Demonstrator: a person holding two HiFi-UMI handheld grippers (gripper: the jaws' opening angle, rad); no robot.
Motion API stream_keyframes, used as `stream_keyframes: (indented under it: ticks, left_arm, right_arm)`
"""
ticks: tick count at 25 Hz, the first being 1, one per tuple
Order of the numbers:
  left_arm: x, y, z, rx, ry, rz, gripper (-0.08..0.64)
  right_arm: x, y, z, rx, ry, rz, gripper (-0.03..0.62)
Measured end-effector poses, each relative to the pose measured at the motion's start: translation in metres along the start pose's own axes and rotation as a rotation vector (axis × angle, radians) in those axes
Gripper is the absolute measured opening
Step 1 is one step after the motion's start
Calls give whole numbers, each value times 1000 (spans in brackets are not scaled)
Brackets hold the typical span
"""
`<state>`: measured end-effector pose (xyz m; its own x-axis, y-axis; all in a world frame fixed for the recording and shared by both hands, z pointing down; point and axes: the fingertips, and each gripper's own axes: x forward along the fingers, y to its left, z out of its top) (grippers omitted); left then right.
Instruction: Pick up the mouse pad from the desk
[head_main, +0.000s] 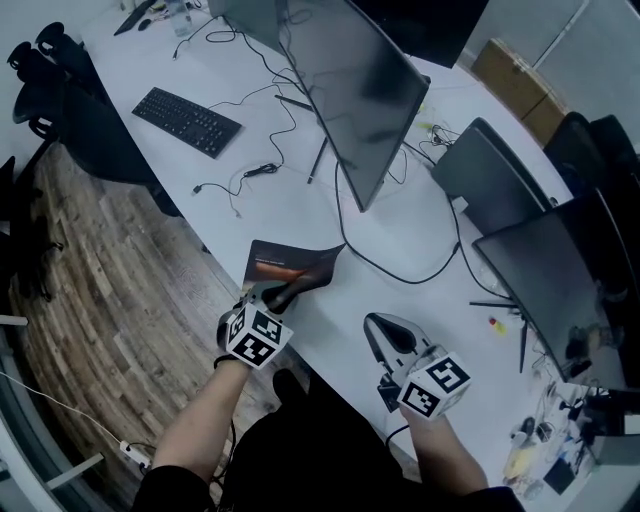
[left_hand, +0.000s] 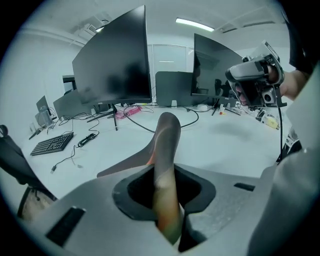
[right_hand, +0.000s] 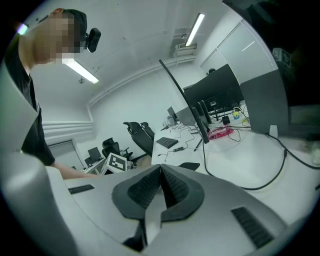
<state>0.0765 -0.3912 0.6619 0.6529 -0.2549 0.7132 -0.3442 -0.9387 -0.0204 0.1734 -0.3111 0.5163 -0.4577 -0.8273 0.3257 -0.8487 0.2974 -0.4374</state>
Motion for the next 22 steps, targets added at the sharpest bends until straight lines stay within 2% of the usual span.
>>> stream_keyframes:
  ticks: [7,13,22]
  left_arm:
    - [-34,1,15,-30,-54,30,74]
    - [-71,-2,31,-57,-132,62,61]
    - [-151,-12,41,-137,-239,103,51]
  right_arm:
    - [-3,24,22,-49,-16,25,6]
    - [-19,40,43,-97,-60,13,6]
    - [-41,76,56,-154,-114,-3,6]
